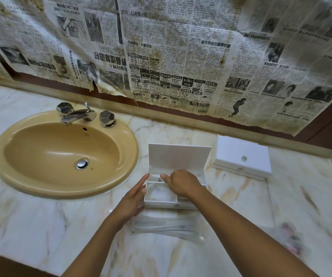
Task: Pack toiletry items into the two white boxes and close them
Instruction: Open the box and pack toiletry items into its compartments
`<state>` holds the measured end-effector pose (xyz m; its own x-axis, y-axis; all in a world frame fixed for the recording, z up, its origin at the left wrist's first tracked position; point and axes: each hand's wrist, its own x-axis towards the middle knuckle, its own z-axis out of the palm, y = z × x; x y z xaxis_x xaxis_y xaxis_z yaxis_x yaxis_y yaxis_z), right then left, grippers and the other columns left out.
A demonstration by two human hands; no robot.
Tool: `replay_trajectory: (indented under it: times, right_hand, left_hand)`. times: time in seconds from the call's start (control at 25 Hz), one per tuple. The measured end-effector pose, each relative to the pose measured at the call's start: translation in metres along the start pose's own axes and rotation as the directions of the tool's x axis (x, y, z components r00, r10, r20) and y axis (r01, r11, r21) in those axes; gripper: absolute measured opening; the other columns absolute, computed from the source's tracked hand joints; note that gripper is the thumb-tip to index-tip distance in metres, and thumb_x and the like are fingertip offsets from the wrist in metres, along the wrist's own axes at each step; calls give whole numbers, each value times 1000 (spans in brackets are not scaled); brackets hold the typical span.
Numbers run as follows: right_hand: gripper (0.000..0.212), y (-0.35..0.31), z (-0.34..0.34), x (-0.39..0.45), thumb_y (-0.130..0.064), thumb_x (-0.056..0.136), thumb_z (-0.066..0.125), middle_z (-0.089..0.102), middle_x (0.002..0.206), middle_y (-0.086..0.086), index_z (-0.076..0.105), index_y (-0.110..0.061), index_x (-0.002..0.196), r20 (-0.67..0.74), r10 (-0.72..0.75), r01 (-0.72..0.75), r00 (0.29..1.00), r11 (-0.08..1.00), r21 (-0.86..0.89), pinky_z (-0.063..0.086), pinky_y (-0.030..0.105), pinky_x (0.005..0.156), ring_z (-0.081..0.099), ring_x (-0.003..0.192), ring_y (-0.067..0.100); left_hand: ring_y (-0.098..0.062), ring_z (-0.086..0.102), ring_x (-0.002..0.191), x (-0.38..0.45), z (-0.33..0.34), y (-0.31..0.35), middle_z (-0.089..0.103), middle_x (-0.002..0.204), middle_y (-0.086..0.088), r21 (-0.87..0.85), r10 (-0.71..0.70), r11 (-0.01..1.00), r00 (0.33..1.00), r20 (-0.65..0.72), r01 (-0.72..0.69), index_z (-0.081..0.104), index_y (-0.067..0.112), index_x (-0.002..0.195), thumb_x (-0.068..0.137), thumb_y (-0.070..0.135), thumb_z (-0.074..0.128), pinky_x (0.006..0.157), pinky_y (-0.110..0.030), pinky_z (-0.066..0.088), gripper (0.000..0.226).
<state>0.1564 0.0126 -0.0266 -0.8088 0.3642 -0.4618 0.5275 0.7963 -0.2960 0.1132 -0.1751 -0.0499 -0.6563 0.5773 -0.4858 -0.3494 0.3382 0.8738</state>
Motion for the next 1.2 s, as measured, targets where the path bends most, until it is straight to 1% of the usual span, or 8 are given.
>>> replay_trajectory:
  times: [0.2, 0.36, 0.48, 0.64, 0.84, 0.92, 1.0, 1.2]
  right_hand:
    - [60, 4, -1, -12, -56, 98, 34, 65, 90, 10, 60, -8, 73, -47, -22, 25, 999, 998, 58, 46, 33, 74, 60, 88, 28]
    - [42, -3, 0, -36, -46, 97, 45, 65, 111, 6, 68, -14, 113, -277, -147, 149, 950, 989, -14, 49, 36, 86, 58, 103, 24]
    - [34, -15, -1, -54, -34, 96, 48, 63, 115, 6, 65, -15, 120, -316, -252, 254, 915, 967, -34, 47, 37, 89, 55, 109, 24]
    - [29, -26, 9, -80, -28, 93, 51, 65, 112, 7, 67, -15, 113, -254, -348, 352, 902, 935, -31, 47, 36, 84, 58, 104, 26]
    - [28, -18, 39, -88, -20, 88, 58, 63, 114, 12, 65, -12, 113, -7, -404, 395, 915, 898, -196, 47, 38, 84, 59, 104, 33]
    - [32, -10, 49, -86, -14, 85, 62, 60, 116, 14, 63, -11, 117, 33, -401, 395, 915, 878, -269, 47, 39, 85, 57, 106, 35]
    - [34, -4, 57, -85, -9, 84, 62, 58, 116, 16, 60, -9, 118, 57, -390, 388, 919, 869, -309, 46, 40, 84, 55, 106, 37]
    - [31, 0, 65, -85, 1, 85, 53, 56, 115, 20, 55, -5, 116, 54, -381, 378, 923, 875, -301, 45, 42, 82, 54, 107, 38]
  left_hand:
    - [-10, 41, 137, -2, 2, 0, 50, 144, 9, -10, 2, 1000, 1000, -1, -2, 46, 66, 126, 104, 36, 40, 84, -19, 48, 38]
    - [-9, 42, 135, -2, 1, 0, 50, 144, 9, 11, -2, 1000, 1000, -12, 2, 47, 67, 124, 103, 39, 40, 83, -19, 49, 36]
    - [-7, 44, 131, -3, 3, 1, 49, 143, 10, 13, -6, 1000, 1000, -24, 6, 48, 66, 123, 104, 35, 39, 82, -19, 49, 38]
    - [-10, 41, 131, -4, 3, 3, 45, 141, 12, 27, -3, 1000, 1000, -31, 4, 47, 66, 123, 105, 31, 38, 78, -19, 49, 40]
    - [-2, 54, 109, -5, 4, 2, 58, 122, 10, 30, -17, 999, 1000, -26, 17, 48, 66, 122, 104, 33, 39, 75, -19, 49, 39]
    - [-1, 55, 99, -5, 5, 3, 57, 115, -3, 36, -16, 999, 999, -31, 18, 48, 64, 125, 104, 33, 39, 75, -20, 49, 39]
    - [-6, 55, 99, -6, 6, 3, 49, 126, -17, 33, -21, 999, 999, -39, 22, 48, 61, 129, 104, 32, 40, 77, -21, 49, 39]
    - [-5, 54, 120, -6, 4, 2, 60, 130, 12, 24, -37, 999, 999, -22, 37, 47, 63, 127, 104, 33, 39, 79, -21, 49, 39]
